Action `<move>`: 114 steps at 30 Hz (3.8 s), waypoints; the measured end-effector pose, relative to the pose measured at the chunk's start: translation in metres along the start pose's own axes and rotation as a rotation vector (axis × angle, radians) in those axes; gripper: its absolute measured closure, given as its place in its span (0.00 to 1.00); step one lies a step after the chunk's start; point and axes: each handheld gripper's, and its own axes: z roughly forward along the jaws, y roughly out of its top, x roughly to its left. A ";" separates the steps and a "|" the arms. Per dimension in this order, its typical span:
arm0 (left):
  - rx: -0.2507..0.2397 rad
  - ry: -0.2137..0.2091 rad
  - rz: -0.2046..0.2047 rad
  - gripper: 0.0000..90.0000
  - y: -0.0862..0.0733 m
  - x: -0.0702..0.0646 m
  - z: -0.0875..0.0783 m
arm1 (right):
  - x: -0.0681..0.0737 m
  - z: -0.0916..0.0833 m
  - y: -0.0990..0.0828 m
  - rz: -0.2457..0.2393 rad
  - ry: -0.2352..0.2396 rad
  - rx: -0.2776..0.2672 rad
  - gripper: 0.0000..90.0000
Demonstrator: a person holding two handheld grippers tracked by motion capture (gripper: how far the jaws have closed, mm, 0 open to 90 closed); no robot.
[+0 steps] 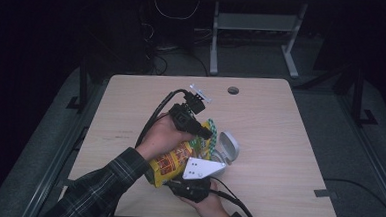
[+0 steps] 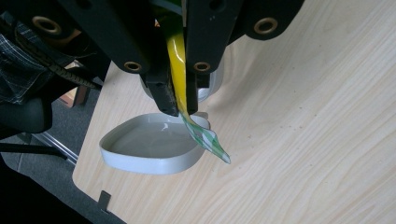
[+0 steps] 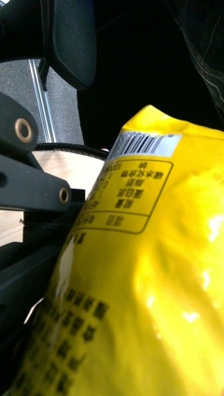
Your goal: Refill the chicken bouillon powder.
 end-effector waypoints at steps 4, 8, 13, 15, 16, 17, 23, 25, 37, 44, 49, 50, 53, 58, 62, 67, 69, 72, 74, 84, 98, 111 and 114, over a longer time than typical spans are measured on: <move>0.000 0.000 0.000 1.00 0.000 0.000 0.000 | 0.000 0.000 0.000 0.000 0.000 0.000 1.00; 0.000 0.000 -0.001 1.00 0.000 0.000 0.000 | 0.000 0.000 0.000 0.000 0.000 0.000 1.00; 0.002 0.000 -0.001 1.00 0.000 0.000 0.000 | 0.000 0.000 0.000 0.000 0.000 -0.001 1.00; 0.002 0.000 -0.001 1.00 0.000 0.000 0.000 | 0.000 0.000 0.000 0.000 0.000 -0.002 1.00; 0.002 0.000 -0.001 1.00 0.000 0.000 0.000 | 0.000 0.000 0.000 0.000 0.000 -0.002 1.00; 0.002 0.000 -0.001 1.00 0.000 0.000 0.000 | 0.000 0.000 0.000 0.000 0.000 -0.002 1.00; 0.004 0.002 -0.004 1.00 0.001 -0.001 0.000 | 0.000 0.000 0.000 0.001 0.001 -0.004 1.00; 0.003 0.002 -0.006 1.00 0.001 -0.001 0.001 | 0.000 0.000 0.000 0.000 0.001 -0.004 1.00; 0.001 0.002 -0.006 1.00 0.001 -0.002 0.001 | 0.000 0.000 0.000 -0.001 0.000 -0.005 1.00; 0.004 0.003 -0.002 1.00 0.001 -0.001 0.001 | 0.000 0.000 0.000 -0.001 0.000 -0.005 1.00; 0.005 0.003 0.000 1.00 0.001 -0.002 0.001 | 0.000 0.000 0.000 -0.001 0.000 -0.006 1.00; 0.004 0.003 -0.001 1.00 0.001 -0.002 0.001 | 0.000 -0.001 0.000 -0.001 0.001 -0.006 1.00; 0.005 0.003 0.001 1.00 0.002 -0.002 0.001 | 0.000 0.000 0.000 0.000 0.000 -0.006 1.00; 0.006 0.003 0.001 1.00 0.002 -0.002 0.001 | 0.000 -0.001 0.000 0.000 0.001 -0.007 1.00; 0.008 0.003 0.000 1.00 0.002 -0.001 0.001 | 0.000 -0.001 0.000 0.001 0.002 -0.007 1.00; 0.012 0.006 -0.003 1.00 0.003 -0.002 0.002 | 0.000 -0.001 0.000 0.002 0.002 -0.008 1.00; 0.015 0.008 -0.002 1.00 0.003 -0.002 0.002 | 0.000 -0.001 0.001 0.002 0.003 -0.009 1.00; 0.016 0.007 -0.001 1.00 0.004 -0.003 0.002 | 0.000 -0.001 0.001 0.002 0.002 -0.009 1.00; 0.018 0.007 -0.001 1.00 0.004 -0.003 0.002 | 0.001 -0.001 0.001 0.005 0.004 -0.008 1.00; 0.019 0.005 -0.008 1.00 0.004 -0.002 0.003 | 0.000 -0.002 0.001 0.002 0.003 -0.011 1.00; 0.030 0.004 -0.011 1.00 0.006 -0.002 0.004 | 0.001 -0.002 0.001 0.003 0.003 -0.015 1.00; 0.035 0.005 -0.009 1.00 0.007 -0.002 0.005 | 0.000 -0.003 0.001 0.004 0.003 -0.019 1.00; 0.035 0.005 -0.010 1.00 0.007 -0.002 0.005 | 0.000 -0.003 0.002 0.006 0.003 -0.019 1.00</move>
